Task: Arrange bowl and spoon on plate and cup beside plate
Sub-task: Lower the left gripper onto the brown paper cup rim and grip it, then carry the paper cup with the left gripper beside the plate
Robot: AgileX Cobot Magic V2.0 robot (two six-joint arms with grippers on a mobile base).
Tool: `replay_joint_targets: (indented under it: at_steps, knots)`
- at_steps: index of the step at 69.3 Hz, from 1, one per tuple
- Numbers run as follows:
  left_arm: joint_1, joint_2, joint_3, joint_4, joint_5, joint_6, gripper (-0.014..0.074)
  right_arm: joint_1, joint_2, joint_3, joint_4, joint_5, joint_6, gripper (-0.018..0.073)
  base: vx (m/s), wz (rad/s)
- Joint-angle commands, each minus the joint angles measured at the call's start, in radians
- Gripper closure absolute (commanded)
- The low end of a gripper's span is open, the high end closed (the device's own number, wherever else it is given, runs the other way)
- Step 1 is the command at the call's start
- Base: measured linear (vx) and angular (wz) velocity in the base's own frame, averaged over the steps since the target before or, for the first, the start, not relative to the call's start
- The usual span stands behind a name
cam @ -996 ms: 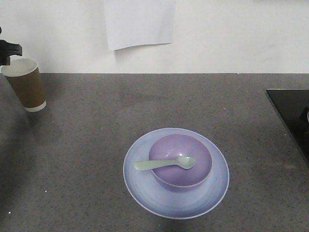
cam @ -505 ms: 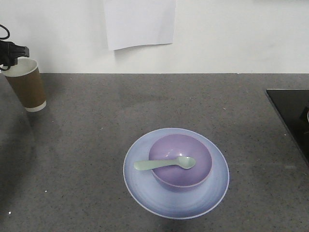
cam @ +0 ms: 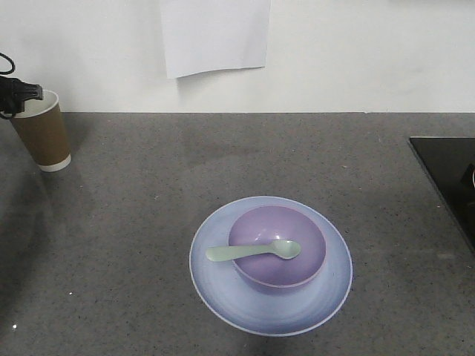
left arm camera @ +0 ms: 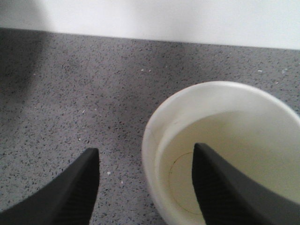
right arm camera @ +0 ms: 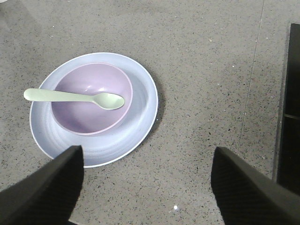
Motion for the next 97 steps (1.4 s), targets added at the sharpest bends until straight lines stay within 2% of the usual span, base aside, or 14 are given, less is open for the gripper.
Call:
replay_joint_targets:
  at_steps: [1, 13, 21, 30, 40, 54, 66, 73, 84, 90, 97]
  knots:
    - [0.0, -0.043, -0.031, 0.003, -0.065, -0.013, 0.0171, -0.001, 0.004, -0.023, -0.004, -0.052, 0.002, 0.0022, 0.0, 0.0]
    - [0.0, -0.027, -0.031, 0.003, -0.065, -0.013, 0.0188, -0.001, 0.004, -0.023, -0.004, -0.052, 0.002, 0.0022, 0.0, 0.0]
    - [0.0, -0.023, -0.031, 0.002, -0.064, -0.013, 0.0246, -0.001, 0.004, -0.023, -0.004, -0.052, 0.002, 0.0022, 0.0, 0.0]
    - [0.0, -0.026, -0.031, 0.003, -0.068, -0.013, 0.0391, -0.001, 0.004, -0.023, -0.004, -0.052, 0.002, 0.0022, 0.0, 0.0]
    - [0.0, -0.034, -0.031, 0.003, -0.068, -0.011, 0.0601, -0.001, 0.004, -0.023, -0.004, -0.052, 0.003, 0.0022, 0.0, 0.0]
    - [0.0, -0.096, -0.031, 0.002, -0.043, 0.018, 0.0604, -0.001, 0.004, -0.023, -0.004, -0.052, 0.005, 0.0022, 0.0, 0.0]
    - [0.0, -0.192, -0.031, -0.016, 0.07, 0.065, 0.0604, -0.001, 0.004, -0.023, -0.004, -0.053, 0.005, 0.0022, 0.0, 0.0]
    - [0.0, -0.249, -0.03, -0.08, 0.126, 0.096, 0.0604, -0.001, 0.004, -0.023, -0.004, -0.054, 0.005, 0.0022, 0.0, 0.0]
    - [0.0, -0.335, -0.001, -0.306, 0.231, 0.221, 0.0604, -0.001, 0.004, -0.023, -0.004, -0.056, 0.005, 0.0022, 0.0, 0.0]
    - [0.0, -0.394, 0.072, -0.447, 0.241, 0.303, 0.0604, -0.001, 0.004, -0.023, -0.004, -0.055, 0.005, 0.0022, 0.0, 0.0]
    - [0.0, -0.492, 0.225, -0.554, 0.216, 0.357, 0.0604, -0.001, 0.004, -0.023, -0.004, -0.055, 0.005, 0.0022, 0.0, 0.0]
